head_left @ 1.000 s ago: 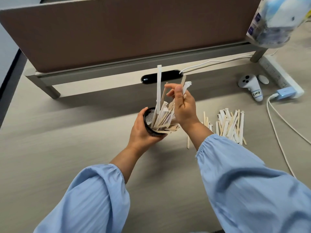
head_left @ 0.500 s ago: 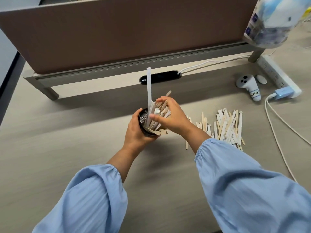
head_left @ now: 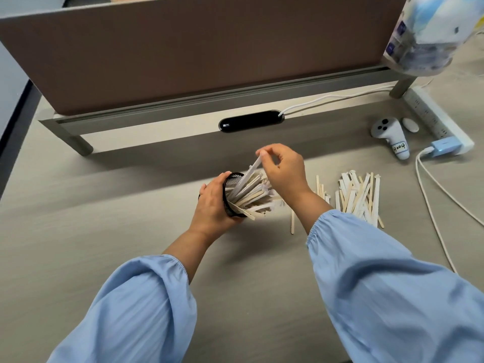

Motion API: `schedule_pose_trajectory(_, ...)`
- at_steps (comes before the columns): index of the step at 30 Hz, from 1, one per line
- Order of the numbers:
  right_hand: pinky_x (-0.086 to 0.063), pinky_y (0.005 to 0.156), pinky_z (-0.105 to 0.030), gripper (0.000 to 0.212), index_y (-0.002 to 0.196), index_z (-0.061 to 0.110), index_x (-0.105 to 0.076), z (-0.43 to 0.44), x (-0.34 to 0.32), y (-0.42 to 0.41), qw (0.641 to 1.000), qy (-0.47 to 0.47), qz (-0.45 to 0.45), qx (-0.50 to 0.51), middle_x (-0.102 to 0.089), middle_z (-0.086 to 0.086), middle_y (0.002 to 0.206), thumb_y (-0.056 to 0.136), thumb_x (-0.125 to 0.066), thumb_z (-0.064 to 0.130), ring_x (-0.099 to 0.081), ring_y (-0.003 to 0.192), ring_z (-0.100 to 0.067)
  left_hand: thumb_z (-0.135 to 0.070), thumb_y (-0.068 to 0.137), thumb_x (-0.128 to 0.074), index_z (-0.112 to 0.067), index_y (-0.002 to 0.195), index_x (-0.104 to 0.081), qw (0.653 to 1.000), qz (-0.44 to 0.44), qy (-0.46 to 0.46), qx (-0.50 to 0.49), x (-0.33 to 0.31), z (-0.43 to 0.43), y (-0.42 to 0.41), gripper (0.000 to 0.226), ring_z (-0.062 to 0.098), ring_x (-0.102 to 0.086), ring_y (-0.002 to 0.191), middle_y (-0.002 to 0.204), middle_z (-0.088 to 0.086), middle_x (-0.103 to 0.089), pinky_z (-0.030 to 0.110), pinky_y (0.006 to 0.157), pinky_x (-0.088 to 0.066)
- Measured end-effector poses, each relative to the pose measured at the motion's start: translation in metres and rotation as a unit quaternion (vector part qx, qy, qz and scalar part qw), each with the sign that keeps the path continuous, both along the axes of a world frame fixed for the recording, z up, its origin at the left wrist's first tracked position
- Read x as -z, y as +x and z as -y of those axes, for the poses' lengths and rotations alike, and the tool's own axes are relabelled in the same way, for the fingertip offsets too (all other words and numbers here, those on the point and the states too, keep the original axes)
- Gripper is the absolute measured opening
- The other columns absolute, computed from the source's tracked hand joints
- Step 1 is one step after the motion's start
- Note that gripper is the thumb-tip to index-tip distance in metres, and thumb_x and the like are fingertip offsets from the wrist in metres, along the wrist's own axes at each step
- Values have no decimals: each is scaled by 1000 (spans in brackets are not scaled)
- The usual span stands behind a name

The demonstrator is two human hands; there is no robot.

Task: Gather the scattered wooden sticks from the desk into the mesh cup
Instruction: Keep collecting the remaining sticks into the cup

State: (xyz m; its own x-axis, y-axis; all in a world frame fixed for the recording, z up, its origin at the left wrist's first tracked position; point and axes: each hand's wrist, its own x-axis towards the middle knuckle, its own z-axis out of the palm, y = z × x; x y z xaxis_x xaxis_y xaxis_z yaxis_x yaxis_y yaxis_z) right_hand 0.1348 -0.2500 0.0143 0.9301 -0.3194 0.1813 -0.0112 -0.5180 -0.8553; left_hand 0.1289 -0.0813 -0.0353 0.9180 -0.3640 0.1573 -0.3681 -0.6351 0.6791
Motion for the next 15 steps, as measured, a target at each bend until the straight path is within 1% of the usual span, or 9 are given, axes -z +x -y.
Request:
schedule_pose_trajectory(2, -41, 92, -28, 17, 85, 4, -74, -2, 3, 0, 997, -37, -49, -41, -70, -8, 105, 87, -58, 10, -60, 101, -21, -31, 48, -76, -2, 131, -38, 1000, -6, -4, -6, 0, -1, 1, 96, 25, -42, 115, 129, 14, -51, 56, 99, -34)
schedule_pose_trajectory(3, -37, 97, -26, 16, 87, 5, -74, -3, 5, 0, 992, -56, -85, -71, -68, -7, 113, 86, -59, 11, -57, 110, -22, -29, 48, -80, -3, 131, -37, 1000, -11, -7, -9, 0, -1, 1, 97, 28, -43, 116, 129, 14, -50, 55, 100, -33)
schedule_pose_trajectory(5, -30, 103, -22, 22, 105, 10, -72, -4, 8, 1, 985, -83, -115, -97, -60, -6, 130, 88, -58, 13, -49, 124, -20, -20, 49, -87, -3, 132, -37, 1000, -18, -15, -19, -1, 0, 2, 99, 29, -42, 119, 132, 13, -48, 53, 103, -32)
schedule_pose_trajectory(8, -19, 118, -30, 44, 141, 12, -41, -4, 10, 2, 988, -60, -112, -93, -36, -6, 151, 98, -42, 20, -29, 142, -19, -16, 49, -88, -4, 132, -37, 999, -11, -23, -23, -1, 0, 3, 99, 28, -42, 120, 133, 12, -47, 49, 104, -32)
schedule_pose_trajectory(9, -15, 120, -31, 47, 146, 12, -32, -5, 11, 2, 981, -50, -142, -126, -29, -6, 155, 100, -37, 22, -22, 145, -19, -17, 49, -88, -4, 132, -37, 999, -10, -23, -23, -1, 0, 4, 99, 28, -42, 120, 133, 12, -47, 48, 104, -32)
schedule_pose_trajectory(11, -11, 119, -27, 48, 146, 9, -29, -10, 15, -2, 961, -23, -193, -198, -25, -6, 157, 102, -32, 26, -18, 147, -17, -19, 49, -88, -4, 133, -36, 999, -10, -21, -26, 1, 1, 6, 100, 28, -43, 120, 133, 12, -47, 47, 103, -33)
schedule_pose_trajectory(12, -10, 118, -25, 49, 146, 9, -29, -12, 17, -3, 963, -5, -187, -193, -23, -6, 157, 102, -32, 28, -17, 147, -16, -22, 49, -88, -4, 133, -36, 999, -10, -21, -30, 2, 0, 6, 100, 28, -42, 120, 133, 12, -47, 46, 104, -33)
schedule_pose_trajectory(13, -9, 118, -26, 51, 147, 10, -27, -13, 18, -2, 975, 5, -162, -152, -21, -6, 158, 101, -32, 32, -14, 147, -16, -24, 49, -88, -5, 133, -36, 999, -8, -23, -34, 2, 0, 6, 101, 29, -42, 120, 133, 12, -47, 44, 104, -32)
schedule_pose_trajectory(15, -7, 121, -33, 55, 149, 12, -20, -12, 16, 0, 991, -5, -122, -55, -16, -5, 159, 100, -29, 35, -9, 148, -19, -25, 50, -89, -6, 133, -36, 999, -2, -26, -39, 0, 0, 6, 100, 28, -42, 120, 132, 11, -48, 40, 104, -32)
